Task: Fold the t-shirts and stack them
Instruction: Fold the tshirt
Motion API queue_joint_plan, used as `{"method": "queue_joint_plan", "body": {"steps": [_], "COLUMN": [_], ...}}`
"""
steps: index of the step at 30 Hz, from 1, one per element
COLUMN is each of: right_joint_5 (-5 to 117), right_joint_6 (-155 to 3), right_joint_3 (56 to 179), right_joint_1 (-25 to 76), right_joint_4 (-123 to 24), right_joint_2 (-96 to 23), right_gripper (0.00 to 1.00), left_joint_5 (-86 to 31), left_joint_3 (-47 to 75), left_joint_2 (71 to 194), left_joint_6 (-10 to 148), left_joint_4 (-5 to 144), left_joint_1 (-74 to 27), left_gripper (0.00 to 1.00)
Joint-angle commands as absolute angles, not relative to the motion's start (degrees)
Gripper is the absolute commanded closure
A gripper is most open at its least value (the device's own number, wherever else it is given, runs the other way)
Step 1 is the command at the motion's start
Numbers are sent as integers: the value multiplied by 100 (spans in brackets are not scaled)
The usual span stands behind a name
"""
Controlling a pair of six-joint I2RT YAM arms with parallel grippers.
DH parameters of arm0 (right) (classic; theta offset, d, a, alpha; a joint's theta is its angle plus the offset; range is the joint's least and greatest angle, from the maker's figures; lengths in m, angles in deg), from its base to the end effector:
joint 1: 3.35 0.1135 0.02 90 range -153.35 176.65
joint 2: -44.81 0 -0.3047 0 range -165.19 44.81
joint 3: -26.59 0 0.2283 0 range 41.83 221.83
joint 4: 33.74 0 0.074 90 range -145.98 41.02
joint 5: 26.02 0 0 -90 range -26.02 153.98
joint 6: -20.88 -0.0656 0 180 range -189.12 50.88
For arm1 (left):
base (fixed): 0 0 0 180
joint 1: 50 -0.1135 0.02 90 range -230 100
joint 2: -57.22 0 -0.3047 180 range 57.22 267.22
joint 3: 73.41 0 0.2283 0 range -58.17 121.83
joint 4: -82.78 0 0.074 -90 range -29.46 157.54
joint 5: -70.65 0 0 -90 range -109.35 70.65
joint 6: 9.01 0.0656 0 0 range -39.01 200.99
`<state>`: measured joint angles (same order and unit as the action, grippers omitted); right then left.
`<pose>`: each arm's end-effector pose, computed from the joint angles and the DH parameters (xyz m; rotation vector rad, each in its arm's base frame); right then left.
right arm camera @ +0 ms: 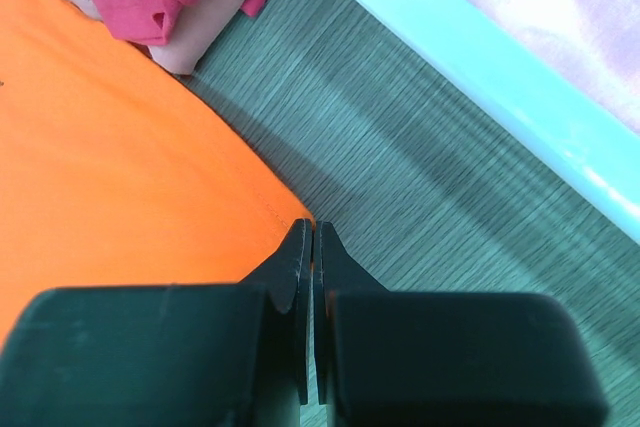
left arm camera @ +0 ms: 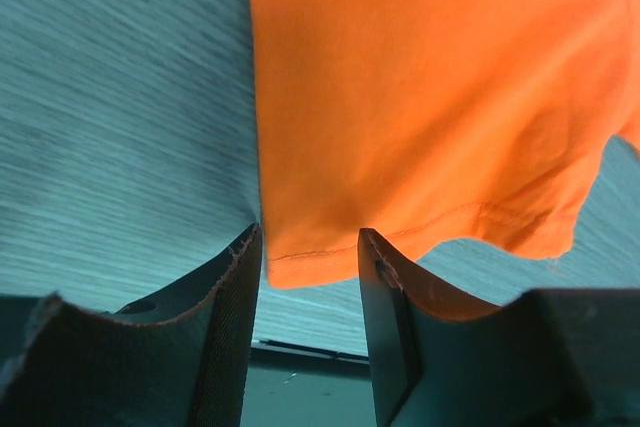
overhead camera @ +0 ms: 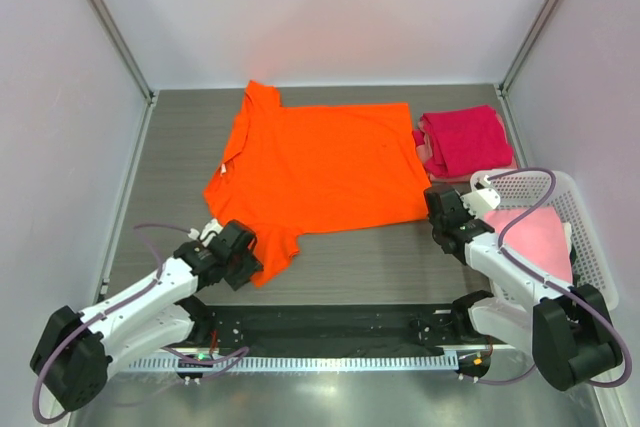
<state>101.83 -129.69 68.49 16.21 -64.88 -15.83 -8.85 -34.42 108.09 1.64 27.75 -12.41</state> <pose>0.1717 0.0183 0.2095 1.0298 1.9664 -0.0603 0.0908 -0.0548 0.1755 -1.0306 2.5566 -0.3474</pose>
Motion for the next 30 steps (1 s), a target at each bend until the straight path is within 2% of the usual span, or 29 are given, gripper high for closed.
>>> {"method": "queue_joint_plan", "body": {"steps": [1, 11, 14, 15, 16, 18, 19, 20, 30], "right_joint_5": [10608, 10670, 10661, 10670, 10670, 10670, 10661, 10644, 10450], "right_joint_6": [-13064, -13082, -13090, -13082, -13081, -13073, -13073, -13081, -13090], "right_joint_3": [6855, 6811, 6811, 6811, 6802, 6794, 6793, 6785, 6758], "right_joint_1": [1643, 1643, 1652, 1643, 1643, 1643, 1643, 1643, 1652], "right_joint_4": [-6401, -6401, -6401, -6401, -6409, -6410, -6401, -6401, -6357], "right_joint_2": [-1469, -1363, -1381, -1372, -1363, -1355, -1328, -1319, -1284], "right_gripper": [99, 99, 99, 99, 99, 99, 99, 99, 99], "left_joint_5": [-784, -529, -572, -573, -547, -450, -310, -248, 491], "left_joint_3": [-3400, -3233, -3347, -3391, -3408, -3348, -3295, -3233, -1942], "left_joint_2": [10828, 11267, 11408, 11487, 11488, 11488, 11392, 11321, 9906], "left_joint_6": [4, -207, -207, -181, -137, -23, 12, 21, 425], "left_joint_4": [2545, 2421, 2798, 2886, 3061, 3124, 3037, 2950, 1253], "left_joint_1": [-1019, -535, -526, -535, -535, -535, -535, -535, -544], "left_gripper": [56, 54, 61, 71, 74, 87, 97, 100, 100]}}
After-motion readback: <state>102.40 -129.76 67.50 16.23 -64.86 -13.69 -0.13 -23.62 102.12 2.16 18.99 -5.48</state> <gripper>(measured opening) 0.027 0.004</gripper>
